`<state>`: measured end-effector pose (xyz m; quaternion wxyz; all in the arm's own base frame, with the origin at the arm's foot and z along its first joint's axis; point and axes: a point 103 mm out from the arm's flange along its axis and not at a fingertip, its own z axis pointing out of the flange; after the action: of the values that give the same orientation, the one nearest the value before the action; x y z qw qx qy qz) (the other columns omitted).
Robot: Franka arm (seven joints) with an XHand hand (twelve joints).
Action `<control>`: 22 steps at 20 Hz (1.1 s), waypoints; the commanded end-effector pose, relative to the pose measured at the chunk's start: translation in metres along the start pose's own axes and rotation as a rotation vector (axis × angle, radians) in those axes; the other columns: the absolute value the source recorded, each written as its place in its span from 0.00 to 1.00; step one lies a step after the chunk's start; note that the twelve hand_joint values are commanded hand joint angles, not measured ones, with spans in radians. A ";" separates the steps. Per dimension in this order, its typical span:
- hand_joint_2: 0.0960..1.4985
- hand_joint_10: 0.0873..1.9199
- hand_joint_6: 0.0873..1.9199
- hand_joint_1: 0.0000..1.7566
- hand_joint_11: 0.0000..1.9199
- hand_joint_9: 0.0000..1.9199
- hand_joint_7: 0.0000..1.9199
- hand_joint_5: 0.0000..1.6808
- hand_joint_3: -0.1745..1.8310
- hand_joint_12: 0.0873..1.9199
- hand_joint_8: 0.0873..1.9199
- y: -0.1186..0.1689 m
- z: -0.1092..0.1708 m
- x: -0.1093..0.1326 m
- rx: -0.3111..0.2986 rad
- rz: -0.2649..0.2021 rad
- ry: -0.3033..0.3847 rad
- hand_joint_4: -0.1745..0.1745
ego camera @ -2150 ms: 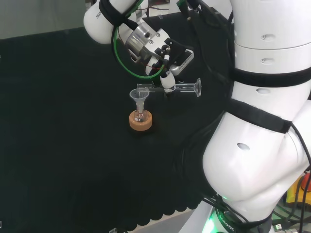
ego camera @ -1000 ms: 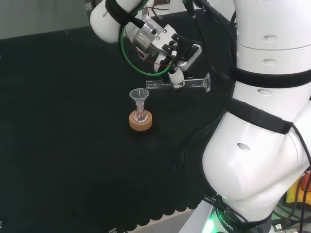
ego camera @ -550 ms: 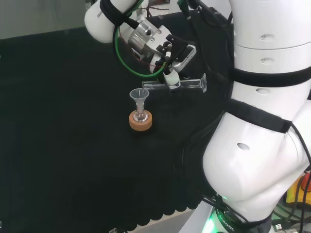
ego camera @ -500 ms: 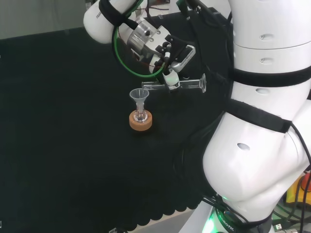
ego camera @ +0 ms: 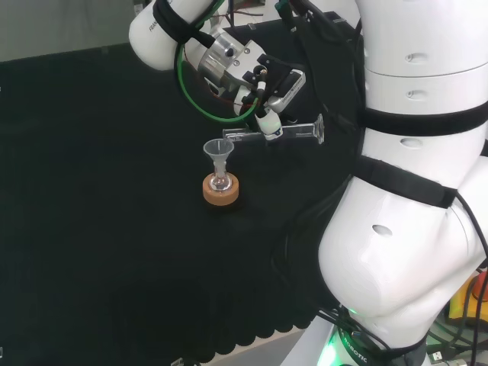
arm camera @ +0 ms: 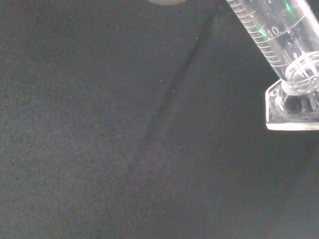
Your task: Pour the water from the graduated cylinder into the round-bottom flask.
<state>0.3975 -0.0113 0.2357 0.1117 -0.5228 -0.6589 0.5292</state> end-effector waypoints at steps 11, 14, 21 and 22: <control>0.72 0.03 0.49 0.72 0.56 0.71 0.53 0.58 0.09 0.42 0.49 -0.001 0.004 -0.007 -0.002 0.007 -0.002 0.00; 0.72 0.03 0.49 0.72 0.56 0.71 0.53 0.58 0.09 0.42 0.49 -0.002 0.002 0.002 -0.023 -0.005 0.015 0.00; 0.72 0.02 0.49 0.72 0.56 0.71 0.53 0.58 0.09 0.42 0.49 -0.001 0.006 -0.007 -0.038 -0.015 0.009 0.00; 0.72 0.02 0.49 0.72 0.56 0.71 0.53 0.58 0.09 0.42 0.49 -0.001 0.008 -0.011 -0.040 -0.016 0.009 0.00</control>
<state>0.3954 -0.0101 0.2352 0.1096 -0.5235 -0.6689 0.5163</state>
